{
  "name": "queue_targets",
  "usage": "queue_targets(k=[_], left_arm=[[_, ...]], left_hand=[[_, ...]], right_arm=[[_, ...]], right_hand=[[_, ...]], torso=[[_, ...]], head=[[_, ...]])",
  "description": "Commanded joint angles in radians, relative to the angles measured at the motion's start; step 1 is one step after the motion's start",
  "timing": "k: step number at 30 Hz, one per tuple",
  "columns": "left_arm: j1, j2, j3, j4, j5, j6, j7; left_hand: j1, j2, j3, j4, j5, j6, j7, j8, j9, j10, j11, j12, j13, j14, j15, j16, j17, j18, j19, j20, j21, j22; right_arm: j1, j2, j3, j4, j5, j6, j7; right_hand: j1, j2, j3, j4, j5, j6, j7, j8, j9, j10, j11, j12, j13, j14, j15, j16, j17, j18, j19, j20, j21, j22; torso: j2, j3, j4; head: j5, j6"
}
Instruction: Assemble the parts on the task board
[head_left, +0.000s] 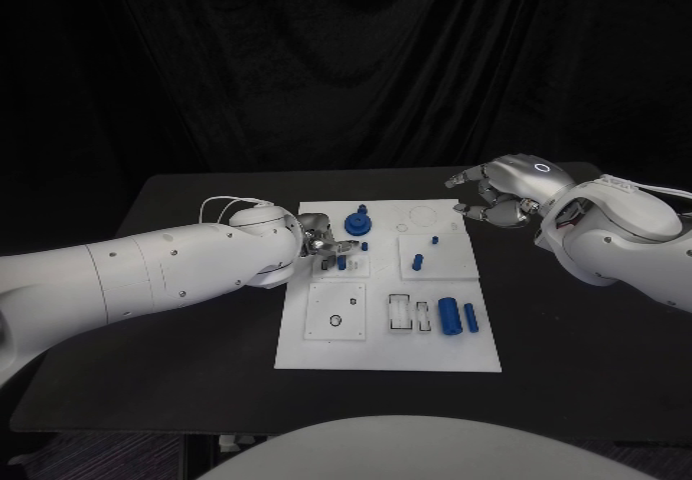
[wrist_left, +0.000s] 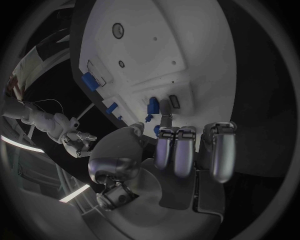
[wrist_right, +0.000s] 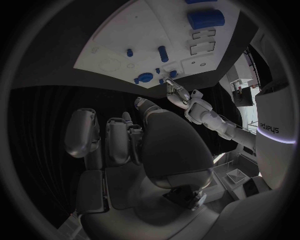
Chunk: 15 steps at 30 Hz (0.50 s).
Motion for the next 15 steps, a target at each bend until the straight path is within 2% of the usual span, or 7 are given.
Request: queue_targets(k=[1,2,4,5,6,9,15], left_arm=[[-0.002,-0.007,0.001,0.011,0.001,-0.054,0.053],[-0.002,-0.009,0.001,0.014,0.001,-0.059,0.055],[-0.001,-0.014,0.001,0.022,0.001,-0.066,0.058],[-0.001,-0.017,0.001,0.028,0.001,-0.067,0.057],[0.000,-0.020,0.001,0.033,0.001,-0.065,0.054],[0.006,-0.027,0.001,0.046,0.001,-0.045,0.041],[0.038,-0.033,0.001,0.059,0.001,0.040,-0.006]], left_hand=[[0.023,0.000,-0.008,-0.001,0.018,-0.004,-0.002,0.004,0.010,0.104,-0.009,0.000,0.261,0.104,-0.010,0.003,0.263,0.002,0.009,-0.005,-0.002,0.147],[0.051,-0.001,-0.009,-0.004,0.045,-0.006,-0.003,0.005,0.018,0.104,-0.010,0.000,0.261,0.104,-0.011,0.003,0.263,0.001,0.010,-0.006,-0.001,0.149],[0.080,-0.003,-0.010,-0.004,0.069,-0.007,-0.004,0.004,0.026,0.104,-0.011,0.000,0.261,0.104,-0.011,0.003,0.263,0.002,0.010,-0.007,-0.002,0.149],[0.116,-0.007,-0.007,-0.010,0.100,-0.011,-0.004,0.002,0.032,0.104,-0.011,0.000,0.261,0.104,-0.012,0.003,0.263,0.001,0.010,-0.007,-0.002,0.150],[0.138,-0.011,-0.009,-0.006,0.113,-0.012,-0.005,0.001,0.037,0.104,-0.012,0.000,0.261,0.104,-0.012,0.003,0.263,0.002,0.010,-0.008,-0.004,0.150],[0.176,-0.018,-0.010,-0.007,0.128,-0.023,-0.003,-0.006,0.043,0.104,-0.011,0.000,0.261,0.104,-0.012,0.003,0.263,0.002,0.008,-0.008,-0.007,0.149],[0.257,-0.030,-0.003,-0.019,0.162,-0.070,0.008,-0.024,0.062,0.104,-0.002,0.000,0.261,0.104,-0.004,0.003,0.263,0.004,0.004,-0.002,-0.014,0.147]], right_arm=[[-0.003,-0.003,0.001,0.002,-0.003,0.002,-0.017],[-0.003,-0.003,0.001,0.002,-0.003,0.002,-0.017],[-0.003,-0.004,0.001,0.003,-0.003,0.001,-0.017],[-0.003,-0.005,0.001,0.003,-0.003,0.001,-0.018],[-0.003,-0.005,0.001,0.003,-0.003,0.001,-0.018],[-0.003,-0.005,0.001,0.003,-0.003,0.001,-0.019],[-0.003,-0.005,0.001,0.003,-0.003,-0.001,-0.020]], right_hand=[[0.005,0.005,0.004,0.000,0.006,0.005,0.001,-0.001,-0.001,-0.009,0.001,-0.007,0.148,0.046,0.006,-0.006,0.034,0.021,-0.005,-0.001,-0.005,0.135],[0.005,0.005,0.004,0.000,0.006,0.005,0.001,-0.001,-0.001,-0.009,0.001,-0.007,0.148,0.046,0.006,-0.006,0.034,0.021,-0.005,-0.001,-0.005,0.135],[0.003,0.006,0.006,0.001,0.009,0.006,0.002,-0.001,-0.002,-0.012,0.001,-0.010,0.145,0.046,0.006,-0.005,0.034,0.021,-0.005,-0.001,-0.007,0.135],[0.003,0.006,0.006,0.001,0.009,0.006,0.002,-0.001,-0.002,-0.012,0.001,-0.010,0.145,0.046,0.006,-0.005,0.034,0.021,-0.005,-0.001,-0.007,0.135],[0.003,0.006,0.006,0.001,0.009,0.006,0.002,-0.001,-0.002,-0.012,0.001,-0.010,0.145,0.046,0.006,-0.005,0.034,0.021,-0.005,-0.001,-0.007,0.135],[0.002,0.006,0.007,0.002,0.012,0.005,0.002,-0.001,-0.003,-0.013,0.001,-0.011,0.144,0.047,0.006,-0.005,0.035,0.021,-0.005,-0.001,-0.008,0.135],[-0.001,0.007,0.008,0.004,0.015,0.005,0.002,-0.001,-0.003,-0.015,0.001,-0.014,0.141,0.046,0.006,-0.006,0.034,0.021,-0.005,-0.001,-0.010,0.134]], torso=[[0.000,0.0000,0.0001],[0.000,0.0003,-0.0006],[0.000,0.0002,-0.0006],[0.000,0.0001,-0.0005],[0.000,0.0000,0.0001],[0.000,0.0002,-0.0006],[0.000,0.0003,-0.0007]], head=[[0.001,0.000],[0.001,0.000],[0.000,0.000],[0.000,0.000],[0.000,0.000],[0.002,0.000],[0.001,0.000]])
